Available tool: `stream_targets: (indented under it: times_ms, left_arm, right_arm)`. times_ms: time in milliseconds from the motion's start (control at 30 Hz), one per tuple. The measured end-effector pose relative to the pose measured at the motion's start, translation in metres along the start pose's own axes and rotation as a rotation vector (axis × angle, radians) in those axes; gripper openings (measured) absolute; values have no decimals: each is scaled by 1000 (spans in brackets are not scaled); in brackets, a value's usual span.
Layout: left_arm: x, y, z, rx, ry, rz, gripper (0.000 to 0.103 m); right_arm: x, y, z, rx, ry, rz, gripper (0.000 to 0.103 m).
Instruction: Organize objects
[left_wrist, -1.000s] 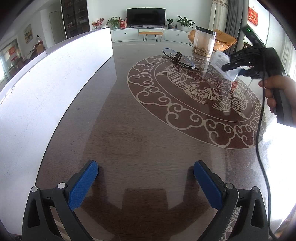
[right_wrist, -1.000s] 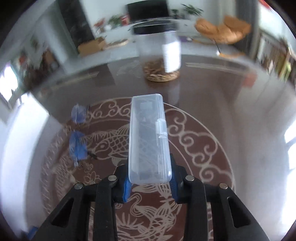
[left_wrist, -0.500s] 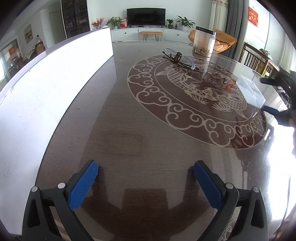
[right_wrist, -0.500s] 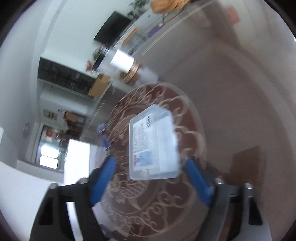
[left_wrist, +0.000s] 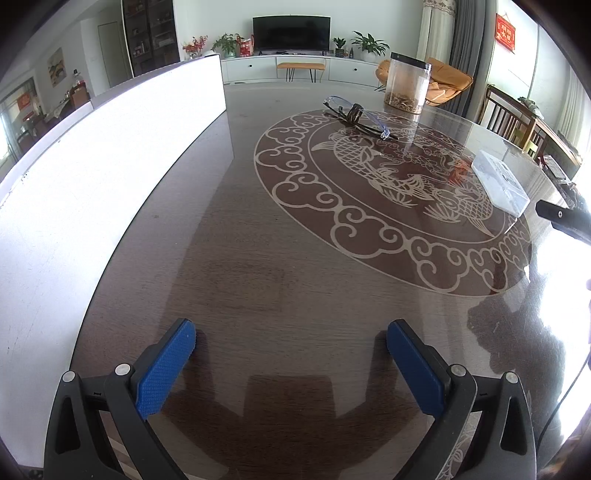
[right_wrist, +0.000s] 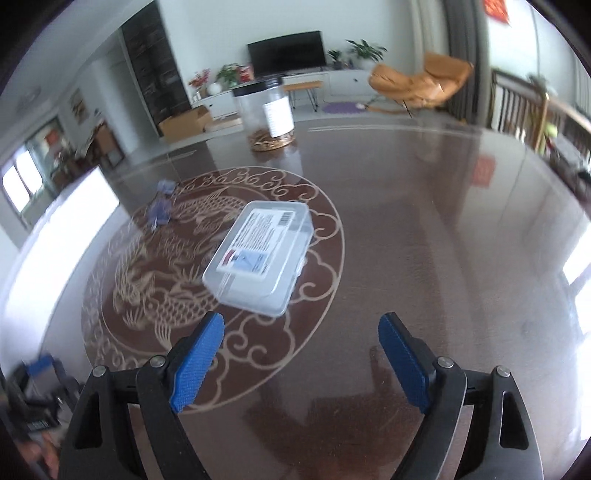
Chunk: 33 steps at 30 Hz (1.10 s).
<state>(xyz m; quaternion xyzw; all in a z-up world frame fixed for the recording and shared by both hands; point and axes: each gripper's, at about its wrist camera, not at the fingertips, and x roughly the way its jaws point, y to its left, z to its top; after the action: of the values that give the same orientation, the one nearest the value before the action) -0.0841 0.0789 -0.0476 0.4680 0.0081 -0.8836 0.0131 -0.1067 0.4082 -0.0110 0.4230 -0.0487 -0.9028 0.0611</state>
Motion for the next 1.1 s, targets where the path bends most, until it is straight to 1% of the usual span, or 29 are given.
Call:
stream_targets:
  times_ms: [67,333,400,467,567,600,633,767,867,1100]
  left_arm:
    - [0,0,0,0,0,1,103]
    - [0,0,0,0,0,1,103]
    - [0,0,0,-1,0,1,103]
    - [0,0,0,-1,-1,1,103]
    - [0,0,0,-1,-1,1,103]
    - [0,0,0,0,0,1,103]
    - [0,0,0,0,0,1,103]
    - [0,0,0,0,0,1,103]
    - [0,0,0,0,-1,1,103]
    - [0,0,0,-2,0,2,103]
  right_arm:
    - [1,7,1,-34,3,-4,89]
    - [25,29,27,-116,16,9,90]
    - [34,32,32,-121,41,10,90]
    - [48,35,35,-105,87,15,90]
    - [64,41,36,-92,117,12,90]
    - [68,43,37,-87,124,5,92]
    - [70,46,38,-90,109,-14,94]
    - [79,51,40,-80,100,-51,100]
    - [83,54,38,-117,105,-105,103]
    - [84,45,38,-116,83,-101,103]
